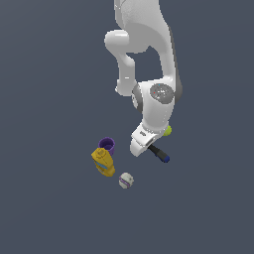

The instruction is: Pick up a designated object from a clutter of objects.

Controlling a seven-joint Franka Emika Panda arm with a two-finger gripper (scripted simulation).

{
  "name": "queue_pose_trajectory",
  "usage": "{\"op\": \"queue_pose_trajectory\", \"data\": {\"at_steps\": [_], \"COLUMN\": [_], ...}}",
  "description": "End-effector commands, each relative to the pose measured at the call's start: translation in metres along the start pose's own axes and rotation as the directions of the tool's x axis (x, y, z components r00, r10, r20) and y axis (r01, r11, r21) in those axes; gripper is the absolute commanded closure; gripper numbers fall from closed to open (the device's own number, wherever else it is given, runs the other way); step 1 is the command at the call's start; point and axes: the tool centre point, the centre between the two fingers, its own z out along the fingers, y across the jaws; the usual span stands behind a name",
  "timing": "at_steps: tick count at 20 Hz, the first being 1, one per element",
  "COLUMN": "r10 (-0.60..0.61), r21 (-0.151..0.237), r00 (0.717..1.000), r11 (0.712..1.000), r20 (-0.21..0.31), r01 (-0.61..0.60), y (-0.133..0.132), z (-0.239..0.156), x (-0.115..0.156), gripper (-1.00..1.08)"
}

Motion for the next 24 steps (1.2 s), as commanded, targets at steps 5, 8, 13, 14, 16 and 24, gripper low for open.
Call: {"op": "queue_pose_trajectory", "data": {"at_steps": [5, 8, 13, 14, 16, 24], "r10": [-0.001, -0.001, -0.001, -0.001, -0.001, 0.000], "r21": [0.001, 0.002, 0.003, 0.003, 0.003, 0.001], "r00": [1.000, 1.000, 1.000, 1.000, 1.000, 1.000], "r11": [1.000, 1.000, 1.000, 1.000, 1.000, 1.000], "r20": [-0.003, -0.004, -0.005, -0.005, -0.005, -0.004], "r01": [0.001, 0.001, 0.001, 0.001, 0.001, 0.000], "y": [0.041, 0.061, 0.094, 0.101, 0.114, 0.163], "z": [-0.066, -0.097, -0.148, -0.159, -0.179, -0.252], "x": [-0.027, -0.040, -0.061, -0.065, -0.073, -0.102], "gripper": [1.08, 1.08, 1.08, 1.08, 1.08, 1.08]}}
